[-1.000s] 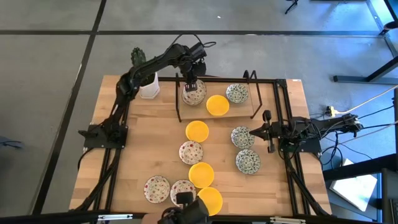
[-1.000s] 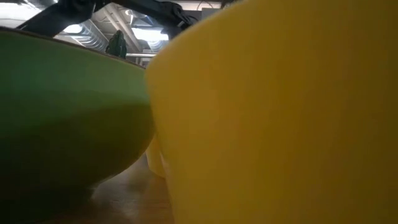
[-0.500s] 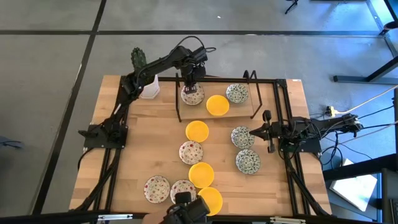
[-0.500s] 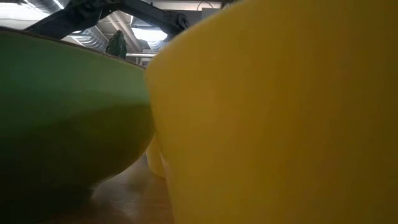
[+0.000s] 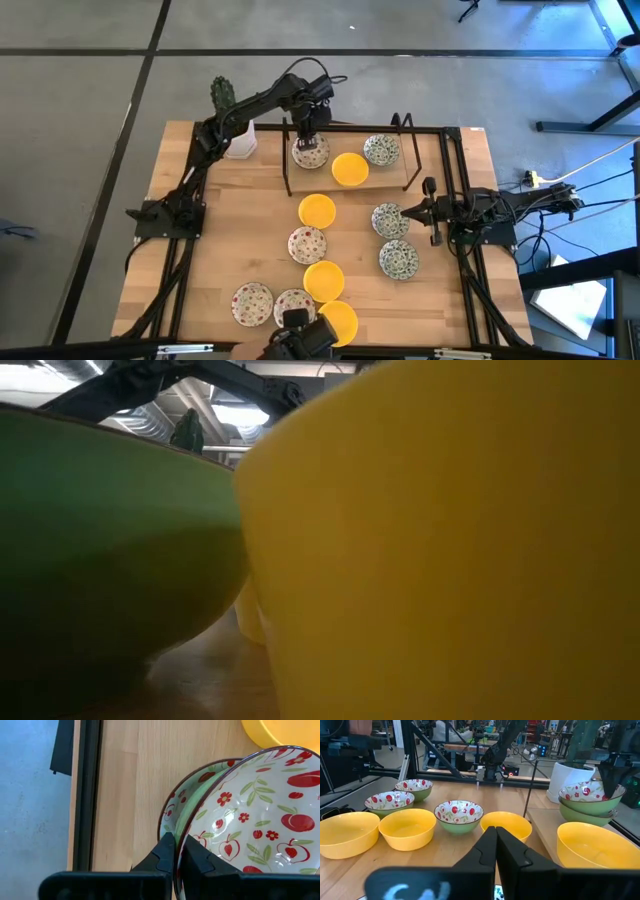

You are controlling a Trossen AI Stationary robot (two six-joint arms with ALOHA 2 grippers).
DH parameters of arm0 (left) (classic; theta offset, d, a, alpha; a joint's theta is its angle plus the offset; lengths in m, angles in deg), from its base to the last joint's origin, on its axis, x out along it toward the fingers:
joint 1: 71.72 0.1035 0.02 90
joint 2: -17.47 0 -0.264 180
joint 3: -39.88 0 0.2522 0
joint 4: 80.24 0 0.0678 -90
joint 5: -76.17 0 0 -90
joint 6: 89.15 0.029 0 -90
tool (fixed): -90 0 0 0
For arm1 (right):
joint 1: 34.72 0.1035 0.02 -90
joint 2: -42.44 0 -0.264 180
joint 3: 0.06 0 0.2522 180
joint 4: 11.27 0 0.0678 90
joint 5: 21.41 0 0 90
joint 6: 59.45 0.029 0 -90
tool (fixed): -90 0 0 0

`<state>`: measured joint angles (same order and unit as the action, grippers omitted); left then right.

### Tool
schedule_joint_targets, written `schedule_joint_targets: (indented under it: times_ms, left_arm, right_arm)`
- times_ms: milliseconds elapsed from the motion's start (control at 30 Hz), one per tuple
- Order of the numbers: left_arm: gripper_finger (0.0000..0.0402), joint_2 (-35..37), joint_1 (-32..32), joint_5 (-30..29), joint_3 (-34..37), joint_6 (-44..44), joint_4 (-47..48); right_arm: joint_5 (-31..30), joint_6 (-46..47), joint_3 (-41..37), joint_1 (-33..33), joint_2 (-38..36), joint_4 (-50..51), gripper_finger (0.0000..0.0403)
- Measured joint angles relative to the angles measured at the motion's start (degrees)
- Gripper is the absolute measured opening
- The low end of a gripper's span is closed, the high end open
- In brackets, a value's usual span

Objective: Pick & Place Mini bowls
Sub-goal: Stack the green patterned bowl on the green patterned bowl on the shelf

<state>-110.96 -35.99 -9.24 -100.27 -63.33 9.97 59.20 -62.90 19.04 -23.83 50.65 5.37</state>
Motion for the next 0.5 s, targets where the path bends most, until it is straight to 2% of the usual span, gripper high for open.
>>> schedule_joint_targets:
  times_ms: [500]
  left_arm:
    - [0.0015, 0.0, -0.5, -0.7, 2.4, -1.2, 0.1]
  right_arm:
    - [0.0, 0.1, 0.0, 0.0, 0.0, 0.0, 0.0008]
